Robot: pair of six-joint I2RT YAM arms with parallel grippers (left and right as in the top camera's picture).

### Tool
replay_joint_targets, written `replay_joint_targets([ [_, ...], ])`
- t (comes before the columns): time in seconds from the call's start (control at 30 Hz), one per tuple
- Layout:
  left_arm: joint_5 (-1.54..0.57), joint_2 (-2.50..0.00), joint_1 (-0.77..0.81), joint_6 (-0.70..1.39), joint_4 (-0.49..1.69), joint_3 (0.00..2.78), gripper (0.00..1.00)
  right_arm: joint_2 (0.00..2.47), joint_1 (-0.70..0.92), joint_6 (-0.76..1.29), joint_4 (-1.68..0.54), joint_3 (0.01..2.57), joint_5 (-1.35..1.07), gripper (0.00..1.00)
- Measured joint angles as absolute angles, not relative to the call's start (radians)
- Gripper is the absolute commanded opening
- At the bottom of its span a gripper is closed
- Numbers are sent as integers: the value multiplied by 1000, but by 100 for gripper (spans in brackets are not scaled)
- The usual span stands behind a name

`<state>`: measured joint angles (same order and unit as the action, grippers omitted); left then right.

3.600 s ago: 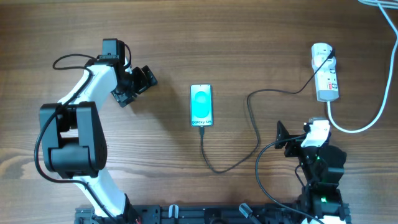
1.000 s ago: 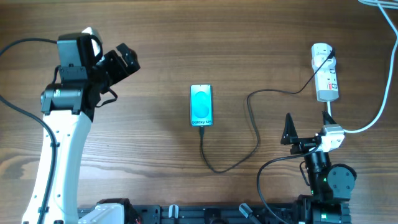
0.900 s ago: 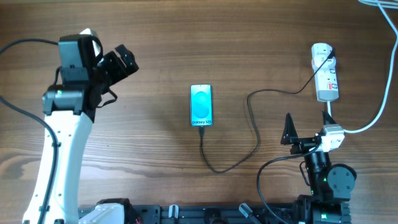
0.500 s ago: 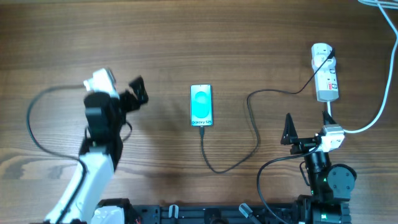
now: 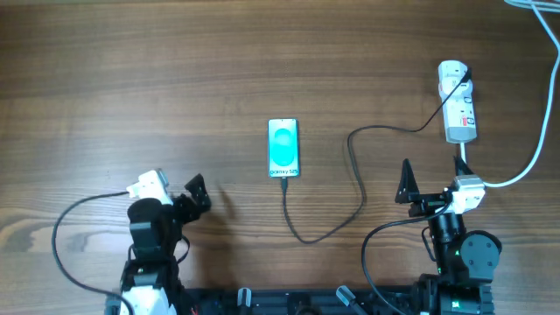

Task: Plug charger to phone and switch on socket

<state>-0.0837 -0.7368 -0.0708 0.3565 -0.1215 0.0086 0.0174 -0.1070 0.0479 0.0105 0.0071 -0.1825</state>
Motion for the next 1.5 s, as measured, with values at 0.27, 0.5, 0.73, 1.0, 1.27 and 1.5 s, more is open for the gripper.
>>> replay_joint_targets([
  [0.27, -26, -336, -71, 305, 68, 7, 100, 16, -107, 47, 10, 7, -183, 100],
  [0.5, -23, -89, -55, 194, 68, 7, 100, 16, -107, 48, 11, 7, -183, 100],
  [0.73, -20, -14, 21, 30, 68, 7, 100, 16, -107, 48, 10, 7, -183, 100],
  [1.0, -19, -14, 26, -25, 68, 7, 100, 16, -107, 48, 10, 7, -183, 100],
  [1.27, -19, -14, 26, -25, 68, 7, 100, 16, -107, 48, 10, 7, -183, 100],
  [1.5, -19, -14, 26, -25, 68, 7, 100, 16, -107, 48, 10, 7, -183, 100],
])
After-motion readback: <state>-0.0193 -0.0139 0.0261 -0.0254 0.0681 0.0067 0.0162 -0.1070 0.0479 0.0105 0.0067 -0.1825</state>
